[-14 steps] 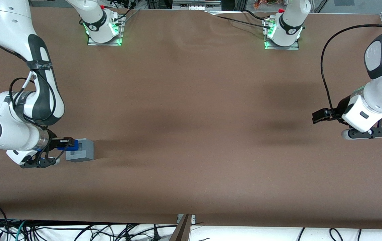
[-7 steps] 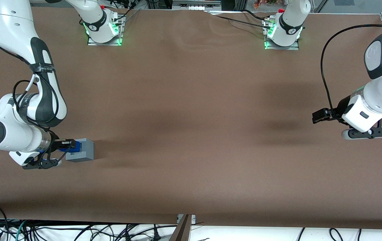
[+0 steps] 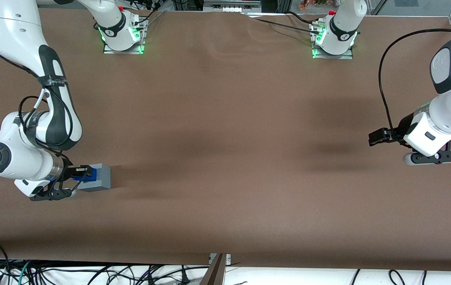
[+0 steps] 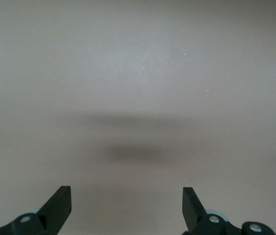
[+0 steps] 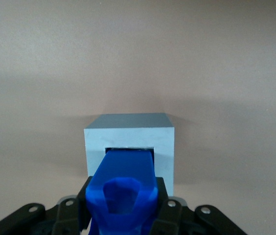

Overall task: Insert blue part into gray base with right arm
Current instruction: 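Lower the blue part into the gray base's hollow center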

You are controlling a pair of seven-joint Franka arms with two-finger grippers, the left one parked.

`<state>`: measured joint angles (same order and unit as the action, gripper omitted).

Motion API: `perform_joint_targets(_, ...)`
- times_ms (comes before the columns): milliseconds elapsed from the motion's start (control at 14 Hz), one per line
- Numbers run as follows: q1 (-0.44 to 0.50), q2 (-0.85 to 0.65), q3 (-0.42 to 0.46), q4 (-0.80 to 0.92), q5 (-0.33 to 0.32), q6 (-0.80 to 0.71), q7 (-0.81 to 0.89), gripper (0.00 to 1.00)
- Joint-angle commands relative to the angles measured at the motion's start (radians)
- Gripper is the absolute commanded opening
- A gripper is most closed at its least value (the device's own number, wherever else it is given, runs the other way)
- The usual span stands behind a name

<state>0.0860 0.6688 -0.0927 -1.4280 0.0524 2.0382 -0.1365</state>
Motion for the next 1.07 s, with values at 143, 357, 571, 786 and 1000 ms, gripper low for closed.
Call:
perform_joint_targets(143, 0.0, 0.031, 0.004, 0.026, 0.001, 0.025, 0.008, 0.32)
perform_joint_targets(357, 0.0, 0.034, 0.004, 0.026, 0.003, 0.045, 0.014, 0.83)
perform_joint_targets(571, 0.001, 0.025, 0.007, 0.027, 0.004, 0.039, 0.015, 0.99)
perform_joint_targets(786, 0.005, 0.006, 0.008, 0.027, 0.004, 0.031, 0.028, 0.99)
perform_joint_targets(1000, 0.008, -0.011, 0.01, 0.037, 0.006, -0.006, 0.028, 0.99)
